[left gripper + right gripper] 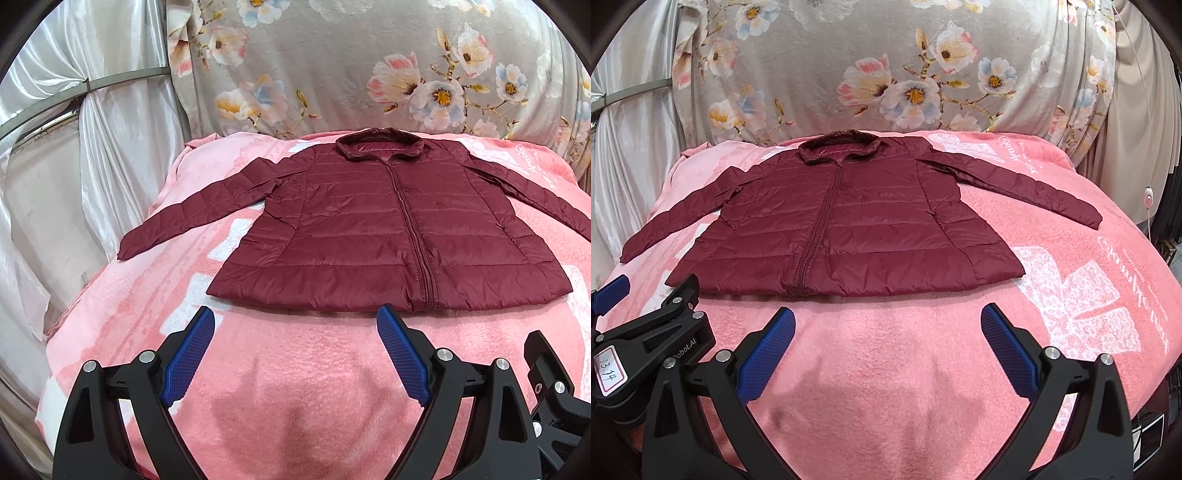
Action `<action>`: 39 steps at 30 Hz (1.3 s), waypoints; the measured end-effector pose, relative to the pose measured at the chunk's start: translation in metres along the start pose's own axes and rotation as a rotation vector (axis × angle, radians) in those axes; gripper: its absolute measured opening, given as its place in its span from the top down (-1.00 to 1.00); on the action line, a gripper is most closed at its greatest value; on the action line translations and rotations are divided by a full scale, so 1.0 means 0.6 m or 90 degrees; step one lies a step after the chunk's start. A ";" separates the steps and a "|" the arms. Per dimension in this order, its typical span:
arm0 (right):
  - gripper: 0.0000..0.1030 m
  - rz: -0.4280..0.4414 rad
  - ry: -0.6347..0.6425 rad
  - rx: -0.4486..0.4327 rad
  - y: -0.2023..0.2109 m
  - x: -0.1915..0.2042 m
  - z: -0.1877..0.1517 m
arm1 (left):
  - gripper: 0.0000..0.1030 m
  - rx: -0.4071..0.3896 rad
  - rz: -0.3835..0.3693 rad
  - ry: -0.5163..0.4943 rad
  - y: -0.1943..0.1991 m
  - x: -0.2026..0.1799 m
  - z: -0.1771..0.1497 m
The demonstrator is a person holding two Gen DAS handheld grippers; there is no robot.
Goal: Fold large clothes
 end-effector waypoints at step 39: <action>-0.91 -0.001 0.002 -0.001 0.002 0.002 -0.002 | -0.70 0.017 -0.004 0.012 -0.001 0.011 -0.008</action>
Point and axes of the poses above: each gripper's, at about its wrist camera, not at the fingertips, and y roughly against the way its jaws point, x to its left, z to its top, the point moved 9 cm from there along -y, roughly the way its jaws point, and after that the axes turned 10 degrees about -y, right-handed, at the moved point
